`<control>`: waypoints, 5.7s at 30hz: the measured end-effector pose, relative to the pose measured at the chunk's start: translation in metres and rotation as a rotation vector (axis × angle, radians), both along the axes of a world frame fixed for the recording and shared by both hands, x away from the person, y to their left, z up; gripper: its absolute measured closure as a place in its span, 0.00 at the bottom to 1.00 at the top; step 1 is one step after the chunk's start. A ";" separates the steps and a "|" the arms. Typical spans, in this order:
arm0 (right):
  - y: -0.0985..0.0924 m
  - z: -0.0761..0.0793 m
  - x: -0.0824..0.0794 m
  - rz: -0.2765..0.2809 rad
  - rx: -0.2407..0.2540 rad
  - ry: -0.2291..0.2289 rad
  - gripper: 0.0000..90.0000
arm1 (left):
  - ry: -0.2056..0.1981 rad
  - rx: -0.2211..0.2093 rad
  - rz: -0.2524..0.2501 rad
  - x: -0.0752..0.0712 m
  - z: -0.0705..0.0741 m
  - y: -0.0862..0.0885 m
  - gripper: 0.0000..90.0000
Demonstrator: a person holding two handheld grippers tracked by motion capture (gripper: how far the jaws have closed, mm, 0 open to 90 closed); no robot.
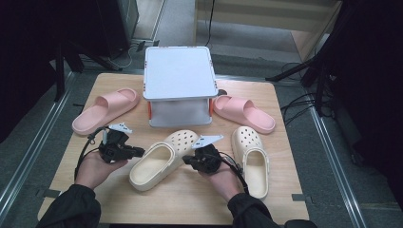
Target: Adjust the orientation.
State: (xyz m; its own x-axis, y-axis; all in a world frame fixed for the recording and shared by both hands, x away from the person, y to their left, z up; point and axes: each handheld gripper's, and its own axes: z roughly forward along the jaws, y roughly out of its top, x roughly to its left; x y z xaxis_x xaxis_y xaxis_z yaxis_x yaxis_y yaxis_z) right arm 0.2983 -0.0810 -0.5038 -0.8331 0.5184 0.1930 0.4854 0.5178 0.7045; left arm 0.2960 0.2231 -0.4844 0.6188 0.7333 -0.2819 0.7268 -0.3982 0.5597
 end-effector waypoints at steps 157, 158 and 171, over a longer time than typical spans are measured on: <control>-0.143 0.042 -0.016 -0.494 -0.004 0.024 0.87 | -0.064 -0.116 -0.078 0.015 0.025 -0.018 0.52; -0.141 0.043 -0.016 -0.490 -0.006 0.017 0.87 | -0.063 -0.117 -0.075 0.015 0.025 -0.017 0.52; -0.093 0.045 0.000 -0.383 0.034 0.008 0.87 | -0.066 -0.126 -0.078 0.004 0.024 -0.018 0.52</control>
State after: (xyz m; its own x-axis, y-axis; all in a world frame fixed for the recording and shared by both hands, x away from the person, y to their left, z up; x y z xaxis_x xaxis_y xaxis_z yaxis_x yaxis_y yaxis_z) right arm 0.2980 -0.1744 -0.4592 -0.5790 0.7847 0.2214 0.6446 0.2743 0.7136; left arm 0.3004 0.2052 -0.4604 0.6927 0.6435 -0.3257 0.6565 -0.3757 0.6541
